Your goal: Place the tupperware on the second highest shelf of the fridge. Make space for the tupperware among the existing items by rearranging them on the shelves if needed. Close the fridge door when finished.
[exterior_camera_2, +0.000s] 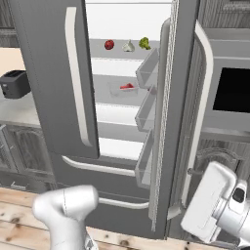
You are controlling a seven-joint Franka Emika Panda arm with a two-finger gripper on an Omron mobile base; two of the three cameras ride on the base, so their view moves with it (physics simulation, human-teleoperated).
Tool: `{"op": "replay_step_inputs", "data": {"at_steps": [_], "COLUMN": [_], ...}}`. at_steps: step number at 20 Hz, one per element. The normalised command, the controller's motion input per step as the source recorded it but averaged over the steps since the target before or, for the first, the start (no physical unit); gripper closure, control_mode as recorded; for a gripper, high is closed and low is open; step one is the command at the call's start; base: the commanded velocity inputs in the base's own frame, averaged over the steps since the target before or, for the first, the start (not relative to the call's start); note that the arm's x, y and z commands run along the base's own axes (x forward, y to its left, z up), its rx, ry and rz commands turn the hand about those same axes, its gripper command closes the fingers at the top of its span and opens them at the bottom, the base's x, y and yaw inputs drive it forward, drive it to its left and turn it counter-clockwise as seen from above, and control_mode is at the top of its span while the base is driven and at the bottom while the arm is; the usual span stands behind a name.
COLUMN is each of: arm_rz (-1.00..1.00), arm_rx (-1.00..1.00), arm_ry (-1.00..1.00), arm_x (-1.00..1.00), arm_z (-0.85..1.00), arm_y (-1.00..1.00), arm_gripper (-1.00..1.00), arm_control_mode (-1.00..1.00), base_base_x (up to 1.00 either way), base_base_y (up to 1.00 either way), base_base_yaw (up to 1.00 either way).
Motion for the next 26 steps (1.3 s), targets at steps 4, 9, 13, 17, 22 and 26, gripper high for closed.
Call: {"op": "replay_step_inputs", "data": {"at_steps": [4, 9, 13, 17, 22, 26], "arm_rz": [-0.18, -0.13, -0.01, 0.01, 0.04, 0.08], "arm_rx": [-0.07, -0.01, 0.05, 0.05, 0.08, 0.13], "arm_ry": [0.2, 0.21, 0.13, 0.06, 0.03, 0.0], "arm_x": [0.89, 0.73, 0.55, 0.47, 0.39, 0.59], "arm_z": [-0.69, -0.49, -0.24, -0.41, -0.48, -0.29], "arm_y": [-0.83, -0.74, -0.23, -0.07, -0.07, -0.01], "arm_gripper": [-1.0, -1.0, -1.0, -1.0, -1.0, -1.0], "arm_control_mode": [-1.0, -1.0, -1.0, -1.0, -1.0, -1.0], "base_base_x": [0.0, 0.0, 0.0, 0.0, 0.0, 0.0], "base_base_y": [0.0, 0.0, 0.0, 0.0, 0.0, 0.0], "base_base_yaw": [0.0, 0.0, 0.0, 0.0, 0.0, 0.0]}}
